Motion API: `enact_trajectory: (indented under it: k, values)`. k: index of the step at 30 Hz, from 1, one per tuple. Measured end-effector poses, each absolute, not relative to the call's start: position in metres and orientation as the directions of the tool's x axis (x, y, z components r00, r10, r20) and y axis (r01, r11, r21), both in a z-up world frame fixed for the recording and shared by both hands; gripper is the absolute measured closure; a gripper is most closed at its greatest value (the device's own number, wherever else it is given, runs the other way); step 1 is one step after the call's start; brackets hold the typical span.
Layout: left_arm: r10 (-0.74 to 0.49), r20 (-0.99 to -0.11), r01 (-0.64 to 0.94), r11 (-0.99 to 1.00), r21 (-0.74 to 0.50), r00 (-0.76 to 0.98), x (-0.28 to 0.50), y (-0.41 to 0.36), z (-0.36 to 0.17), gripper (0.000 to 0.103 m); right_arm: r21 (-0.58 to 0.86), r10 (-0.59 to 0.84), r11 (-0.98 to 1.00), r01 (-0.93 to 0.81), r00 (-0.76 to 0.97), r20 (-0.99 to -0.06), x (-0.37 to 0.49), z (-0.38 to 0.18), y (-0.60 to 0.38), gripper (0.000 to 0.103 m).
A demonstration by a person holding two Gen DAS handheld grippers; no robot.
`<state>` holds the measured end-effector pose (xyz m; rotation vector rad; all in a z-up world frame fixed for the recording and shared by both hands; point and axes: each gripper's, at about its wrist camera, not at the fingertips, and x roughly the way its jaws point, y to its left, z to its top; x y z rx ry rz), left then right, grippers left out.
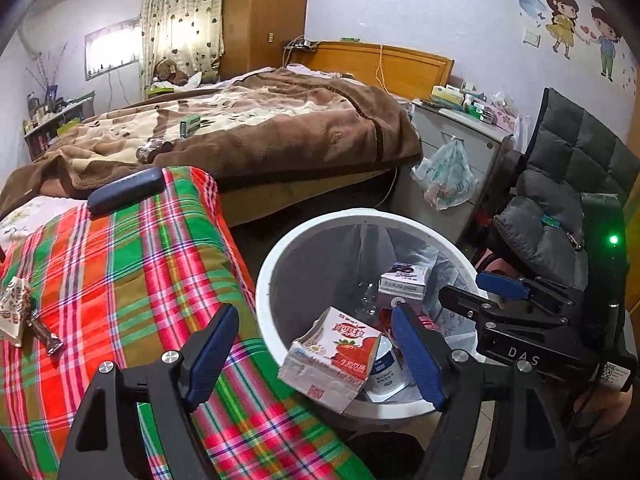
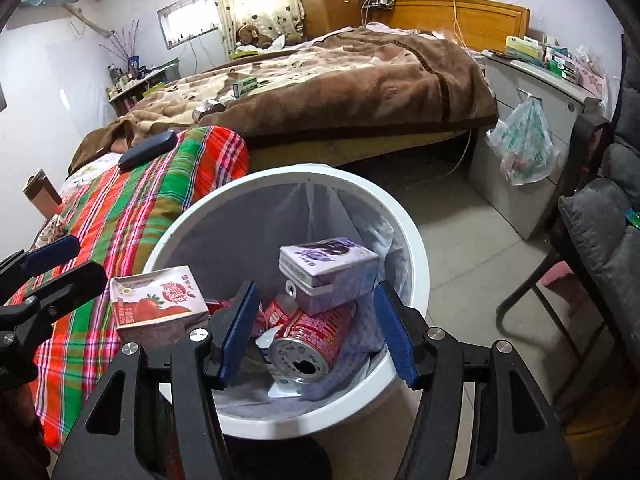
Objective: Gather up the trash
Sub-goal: 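Open both grippers to drop the juice box and milk box into the bin, then move both tools back from the bin toward the wrapper and snack bar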
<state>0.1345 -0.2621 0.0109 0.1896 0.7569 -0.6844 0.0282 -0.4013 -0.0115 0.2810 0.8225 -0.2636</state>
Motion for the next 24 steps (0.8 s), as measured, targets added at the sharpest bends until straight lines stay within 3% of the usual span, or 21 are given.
enact_trajectory:
  k: [24]
  values:
    - [-0.444, -0.632, 0.515, 0.853, -0.082, 0.635, 0.129, -0.173, 0.038, 0.025, 0.177, -0.054, 0.953, 0.248, 0.711, -0.702, 0.037, 0.005, -0.349, 0.042]
